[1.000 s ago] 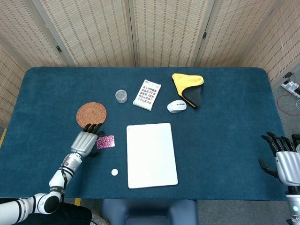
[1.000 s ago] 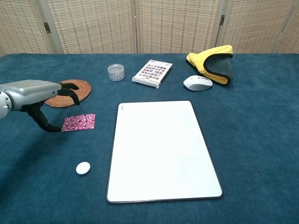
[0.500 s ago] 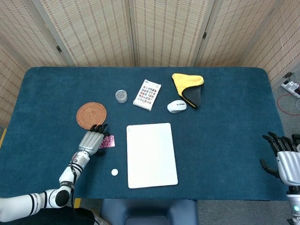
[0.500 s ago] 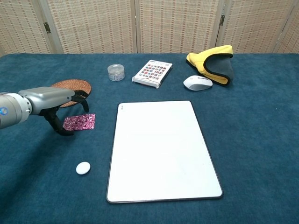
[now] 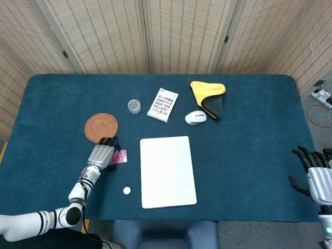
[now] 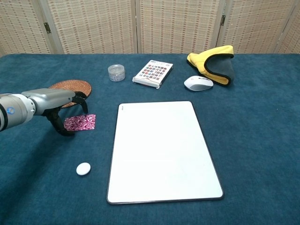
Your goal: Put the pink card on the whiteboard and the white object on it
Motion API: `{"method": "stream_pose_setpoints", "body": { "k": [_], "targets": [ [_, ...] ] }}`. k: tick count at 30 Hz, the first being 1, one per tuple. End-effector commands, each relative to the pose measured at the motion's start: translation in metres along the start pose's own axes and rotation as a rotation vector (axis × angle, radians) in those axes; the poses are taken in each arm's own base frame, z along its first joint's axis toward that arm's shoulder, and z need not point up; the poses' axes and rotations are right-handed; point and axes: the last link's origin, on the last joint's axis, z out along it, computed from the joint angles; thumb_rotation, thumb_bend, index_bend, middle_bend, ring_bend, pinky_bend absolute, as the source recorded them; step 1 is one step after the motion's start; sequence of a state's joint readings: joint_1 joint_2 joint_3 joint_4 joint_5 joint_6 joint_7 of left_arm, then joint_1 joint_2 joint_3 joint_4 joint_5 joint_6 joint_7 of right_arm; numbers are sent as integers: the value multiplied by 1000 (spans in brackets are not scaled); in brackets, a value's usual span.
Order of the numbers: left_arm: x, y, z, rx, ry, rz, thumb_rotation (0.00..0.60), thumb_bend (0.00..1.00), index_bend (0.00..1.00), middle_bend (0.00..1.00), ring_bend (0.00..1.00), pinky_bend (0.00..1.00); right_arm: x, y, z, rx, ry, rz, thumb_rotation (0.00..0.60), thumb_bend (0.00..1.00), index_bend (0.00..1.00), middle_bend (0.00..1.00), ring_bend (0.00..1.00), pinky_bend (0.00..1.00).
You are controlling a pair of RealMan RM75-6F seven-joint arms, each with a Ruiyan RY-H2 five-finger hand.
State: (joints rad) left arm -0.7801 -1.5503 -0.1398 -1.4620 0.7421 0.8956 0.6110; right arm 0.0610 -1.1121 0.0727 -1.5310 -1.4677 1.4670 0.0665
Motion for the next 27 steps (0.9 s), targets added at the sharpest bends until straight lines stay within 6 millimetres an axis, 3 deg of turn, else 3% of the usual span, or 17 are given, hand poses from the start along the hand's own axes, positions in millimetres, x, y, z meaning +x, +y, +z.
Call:
{"method": "stream_pose_setpoints", "body": {
  "k": [1,27],
  "targets": [
    [-1,0,0,3,-7,3,600,295,287,15,0,0,0,0,0,0,2,0,600,325,171,149,175,118],
    [-4,4,4,-6,34,0,600,295,427,27,0,0,0,1,1,-8,-2,1,600,325,171,149,176,118]
  ]
}}
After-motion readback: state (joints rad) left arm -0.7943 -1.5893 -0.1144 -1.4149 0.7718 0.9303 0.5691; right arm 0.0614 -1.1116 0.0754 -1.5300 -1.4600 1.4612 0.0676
